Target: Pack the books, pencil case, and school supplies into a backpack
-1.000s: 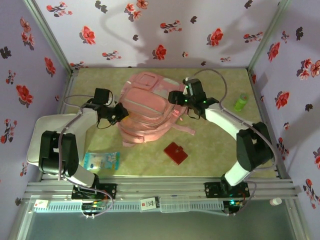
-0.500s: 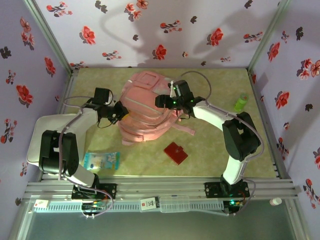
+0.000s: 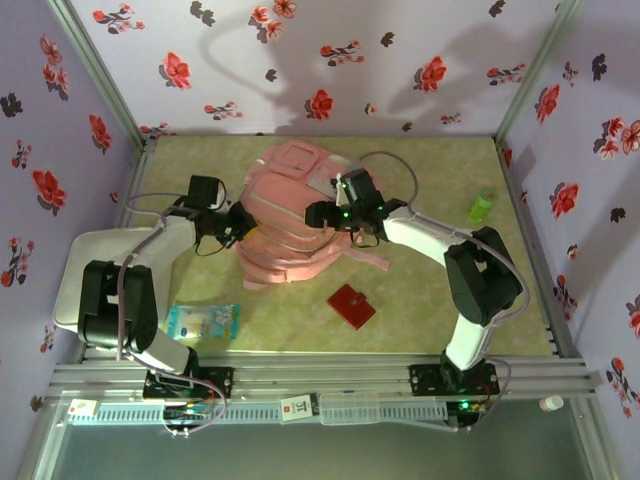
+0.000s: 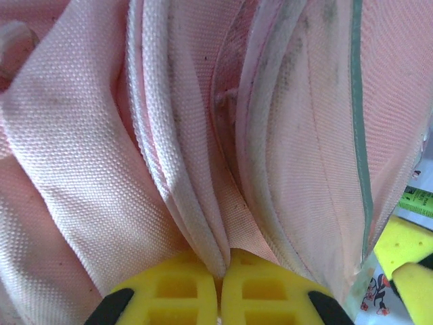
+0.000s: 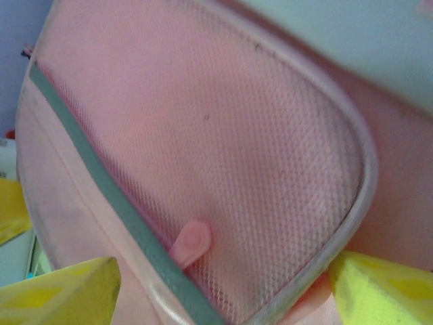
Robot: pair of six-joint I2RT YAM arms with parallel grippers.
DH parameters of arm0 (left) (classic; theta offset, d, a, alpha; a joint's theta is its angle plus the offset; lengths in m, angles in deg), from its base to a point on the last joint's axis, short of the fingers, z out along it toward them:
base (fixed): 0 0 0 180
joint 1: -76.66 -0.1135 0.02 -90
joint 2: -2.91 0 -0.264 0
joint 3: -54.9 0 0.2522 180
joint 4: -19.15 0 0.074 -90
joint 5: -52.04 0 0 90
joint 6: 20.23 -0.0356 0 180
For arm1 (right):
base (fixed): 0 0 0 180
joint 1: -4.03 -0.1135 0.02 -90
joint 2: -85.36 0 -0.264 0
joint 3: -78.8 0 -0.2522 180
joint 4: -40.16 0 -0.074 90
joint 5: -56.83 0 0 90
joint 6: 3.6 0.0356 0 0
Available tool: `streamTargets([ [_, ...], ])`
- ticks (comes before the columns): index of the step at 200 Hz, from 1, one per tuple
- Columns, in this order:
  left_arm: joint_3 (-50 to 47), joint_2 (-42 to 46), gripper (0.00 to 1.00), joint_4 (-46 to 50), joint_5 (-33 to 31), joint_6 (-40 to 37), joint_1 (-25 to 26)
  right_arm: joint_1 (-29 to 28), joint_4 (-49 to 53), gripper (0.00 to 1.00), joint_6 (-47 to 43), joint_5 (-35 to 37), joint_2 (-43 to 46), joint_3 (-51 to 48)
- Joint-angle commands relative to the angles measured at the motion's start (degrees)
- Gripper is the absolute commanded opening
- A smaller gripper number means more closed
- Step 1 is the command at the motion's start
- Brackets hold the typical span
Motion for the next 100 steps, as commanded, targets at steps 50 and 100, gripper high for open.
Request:
streamTargets([
  [50,2.94,0.37,0.0,-3.97,-0.85,-0.48,0.41,-2.37,6.46,0.64,-5.81,-1.79,5.84,-4.68],
  [100,3.83,0.08,0.0,-3.18,-0.86,-0.92,0.43,-2.46,10.75,0.52,-15.02,3.06,6.62,-3.37],
])
